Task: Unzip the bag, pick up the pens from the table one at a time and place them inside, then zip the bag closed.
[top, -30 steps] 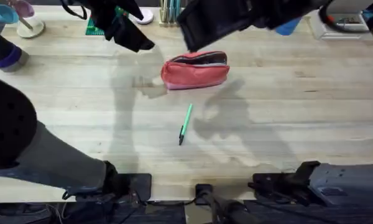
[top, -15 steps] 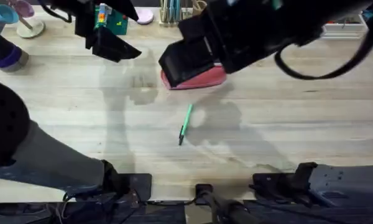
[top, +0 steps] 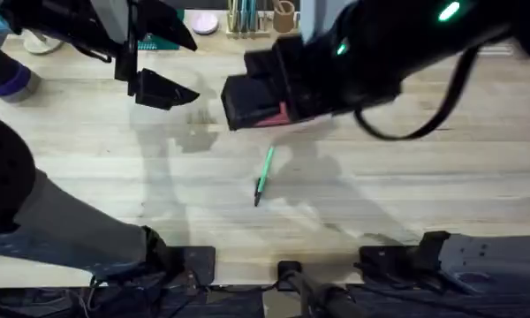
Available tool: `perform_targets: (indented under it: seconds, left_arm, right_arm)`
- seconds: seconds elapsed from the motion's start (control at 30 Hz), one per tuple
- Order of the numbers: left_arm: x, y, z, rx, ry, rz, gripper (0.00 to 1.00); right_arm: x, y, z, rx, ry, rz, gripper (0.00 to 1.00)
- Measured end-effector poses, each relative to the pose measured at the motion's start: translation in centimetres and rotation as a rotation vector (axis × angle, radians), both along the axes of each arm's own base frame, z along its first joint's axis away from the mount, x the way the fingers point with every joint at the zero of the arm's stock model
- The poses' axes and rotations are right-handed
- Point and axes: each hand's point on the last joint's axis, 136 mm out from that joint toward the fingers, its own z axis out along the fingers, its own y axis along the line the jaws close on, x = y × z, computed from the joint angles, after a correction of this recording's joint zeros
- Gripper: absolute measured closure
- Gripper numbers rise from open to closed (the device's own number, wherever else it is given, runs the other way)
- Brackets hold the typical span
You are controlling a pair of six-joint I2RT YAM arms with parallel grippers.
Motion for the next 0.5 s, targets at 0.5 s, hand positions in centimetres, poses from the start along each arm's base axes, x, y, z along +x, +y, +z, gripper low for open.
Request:
perform_targets:
  seconds: [0.5]
  left_arm:
    - [0.0,0.0,0.0,0.004,-0.011,-0.007,0.005]
  right_arm:
    - [0.7,0.6,-5.8,0.041,0.115,-0.446,0.006]
